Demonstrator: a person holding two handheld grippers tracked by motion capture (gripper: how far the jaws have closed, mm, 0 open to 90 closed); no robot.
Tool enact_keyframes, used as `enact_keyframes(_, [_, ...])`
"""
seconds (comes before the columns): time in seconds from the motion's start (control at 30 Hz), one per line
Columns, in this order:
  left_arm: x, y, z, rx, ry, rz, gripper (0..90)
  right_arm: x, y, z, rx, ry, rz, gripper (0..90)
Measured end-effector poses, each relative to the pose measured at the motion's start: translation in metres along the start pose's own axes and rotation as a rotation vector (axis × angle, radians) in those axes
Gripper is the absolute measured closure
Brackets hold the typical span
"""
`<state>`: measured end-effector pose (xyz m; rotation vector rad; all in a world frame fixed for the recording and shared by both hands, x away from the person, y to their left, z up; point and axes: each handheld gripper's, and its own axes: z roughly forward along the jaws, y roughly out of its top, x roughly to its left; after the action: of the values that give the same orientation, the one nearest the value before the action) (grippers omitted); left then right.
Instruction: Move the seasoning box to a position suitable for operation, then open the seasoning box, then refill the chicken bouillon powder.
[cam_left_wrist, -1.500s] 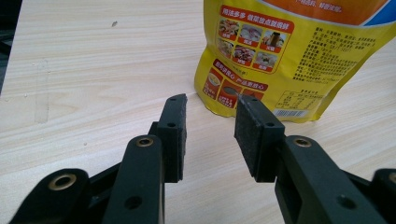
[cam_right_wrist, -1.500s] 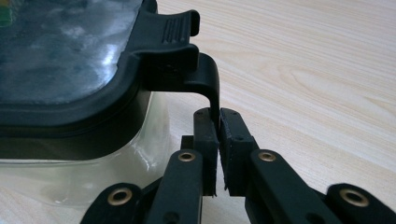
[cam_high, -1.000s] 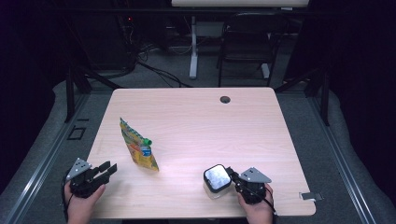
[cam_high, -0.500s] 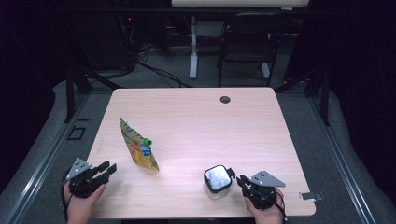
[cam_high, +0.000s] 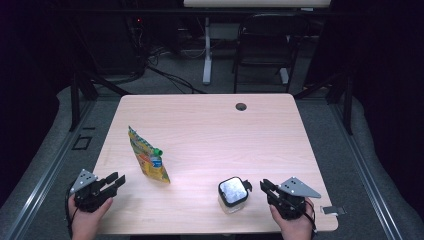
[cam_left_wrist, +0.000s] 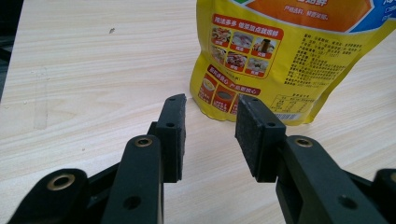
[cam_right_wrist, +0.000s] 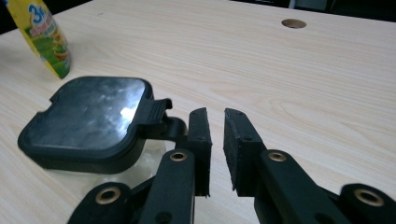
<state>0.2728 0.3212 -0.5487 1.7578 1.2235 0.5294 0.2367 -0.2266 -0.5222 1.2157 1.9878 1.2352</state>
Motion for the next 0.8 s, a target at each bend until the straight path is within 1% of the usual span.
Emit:
enact_keyframes(0.03, [0.0,0.0,0.0,0.002,0.001,0.001,63.3,-0.002,0.002,0.0,-0.004,0.001,0.012,79.9])
enact_keyframes(0.07, [0.0,0.0,0.0,0.002,0.001,0.001,63.3,-0.002,0.002,0.0,-0.004,0.001,0.012,79.9])
enact_keyframes(0.1, [-0.001,-0.001,0.001,-0.003,-0.001,0.002,63.3,-0.005,0.007,0.0,0.0,0.01,0.015,77.7])
enact_keyframes(0.17, [-0.001,0.0,0.001,0.005,-0.002,0.005,63.3,-0.006,0.009,-0.001,-0.002,0.004,0.009,76.8])
enact_keyframes(0.2, [-0.001,0.0,0.0,0.003,-0.001,0.005,63.2,-0.008,0.015,0.0,0.003,0.004,0.015,73.7])
enact_keyframes(0.23, [-0.001,0.0,0.0,0.002,-0.001,0.003,63.2,-0.01,0.017,0.002,0.011,0.012,0.023,72.8])
enact_keyframes(0.3, [0.0,0.0,0.0,0.004,0.002,0.006,63.2,-0.011,0.02,0.004,0.031,0.013,0.017,72.9])
enact_keyframes(0.37, [0.0,-0.001,0.0,0.007,0.003,0.006,63.2,-0.01,0.02,0.007,0.028,0.018,0.015,73.8])
enact_keyframes(0.43, [0.0,-0.001,0.0,0.008,0.005,0.004,63.3,-0.008,0.019,0.01,0.029,0.013,0.007,74.6])
enact_keyframes(0.47, [0.001,-0.001,0.0,0.009,0.008,0.001,63.3,-0.007,0.018,0.011,0.028,0.02,0.012,77.6])
enact_keyframes(0.5, [0.001,-0.001,0.0,0.009,0.009,0.0,63.3,-0.007,0.018,0.011,0.033,0.028,0.005,79.8])
enact_keyframes(0.53, [0.001,-0.001,0.0,0.008,0.009,-0.001,63.3,-0.007,0.018,0.011,0.037,0.036,-0.001,80.6])
enact_keyframes(0.6, [0.001,-0.001,0.0,0.002,0.009,-0.001,63.3,-0.005,0.018,0.011,0.032,0.031,-0.012,81.1])
enact_keyframes(0.67, [0.001,-0.001,0.0,0.003,0.009,0.001,63.3,-0.003,0.017,0.011,0.029,0.034,-0.012,81.7])
enact_keyframes(0.73, [0.001,-0.001,0.0,0.007,0.012,0.001,63.3,-0.002,0.016,0.01,0.024,0.038,-0.013,84.1])
enact_keyframes(0.8, [0.001,-0.001,0.0,0.008,0.012,-0.002,63.3,-0.001,0.016,0.01,0.025,0.05,-0.015,84.6])
